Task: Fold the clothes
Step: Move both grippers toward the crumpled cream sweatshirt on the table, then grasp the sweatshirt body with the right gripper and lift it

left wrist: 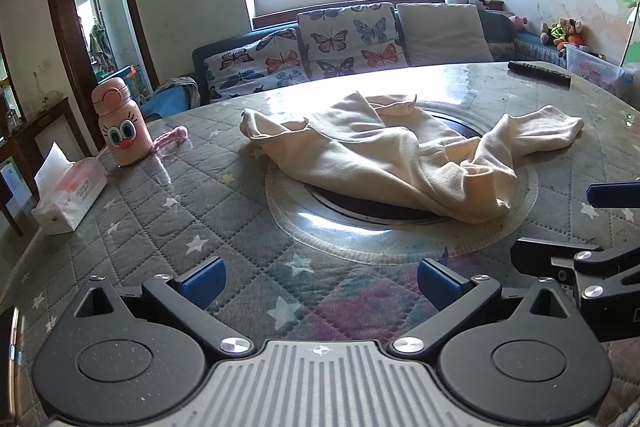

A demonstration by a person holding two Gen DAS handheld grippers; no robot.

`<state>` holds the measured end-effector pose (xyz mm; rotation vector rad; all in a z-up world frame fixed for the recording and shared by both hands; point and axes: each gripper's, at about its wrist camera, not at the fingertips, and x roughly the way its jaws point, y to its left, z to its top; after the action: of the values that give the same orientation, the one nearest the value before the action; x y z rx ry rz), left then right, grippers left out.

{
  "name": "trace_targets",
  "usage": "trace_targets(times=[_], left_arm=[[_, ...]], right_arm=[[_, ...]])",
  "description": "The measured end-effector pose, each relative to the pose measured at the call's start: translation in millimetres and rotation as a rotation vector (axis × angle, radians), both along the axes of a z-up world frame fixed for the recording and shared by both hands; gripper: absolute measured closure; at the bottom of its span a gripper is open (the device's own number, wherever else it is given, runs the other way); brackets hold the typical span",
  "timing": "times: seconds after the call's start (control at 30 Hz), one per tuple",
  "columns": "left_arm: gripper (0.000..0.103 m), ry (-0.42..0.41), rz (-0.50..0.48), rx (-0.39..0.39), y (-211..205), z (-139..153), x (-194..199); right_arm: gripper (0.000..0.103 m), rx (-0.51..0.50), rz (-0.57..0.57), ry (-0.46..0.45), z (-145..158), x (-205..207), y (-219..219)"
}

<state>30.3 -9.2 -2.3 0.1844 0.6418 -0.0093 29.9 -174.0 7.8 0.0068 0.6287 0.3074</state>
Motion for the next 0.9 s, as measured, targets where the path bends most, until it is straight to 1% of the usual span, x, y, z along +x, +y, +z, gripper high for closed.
trace_targets(times=[0.53,0.9], left_arm=[[0.000,0.024,0.009,-0.002,4.6,1.4,28.5],[0.000,0.048,0.015,0.003,5.9,3.5,61.0]], right_arm=[[0.000,0.004,0.005,0.041,-1.7,27.1,1.9],[0.000,0.017,0.041,0.058,2.5,55.7,5.3]])
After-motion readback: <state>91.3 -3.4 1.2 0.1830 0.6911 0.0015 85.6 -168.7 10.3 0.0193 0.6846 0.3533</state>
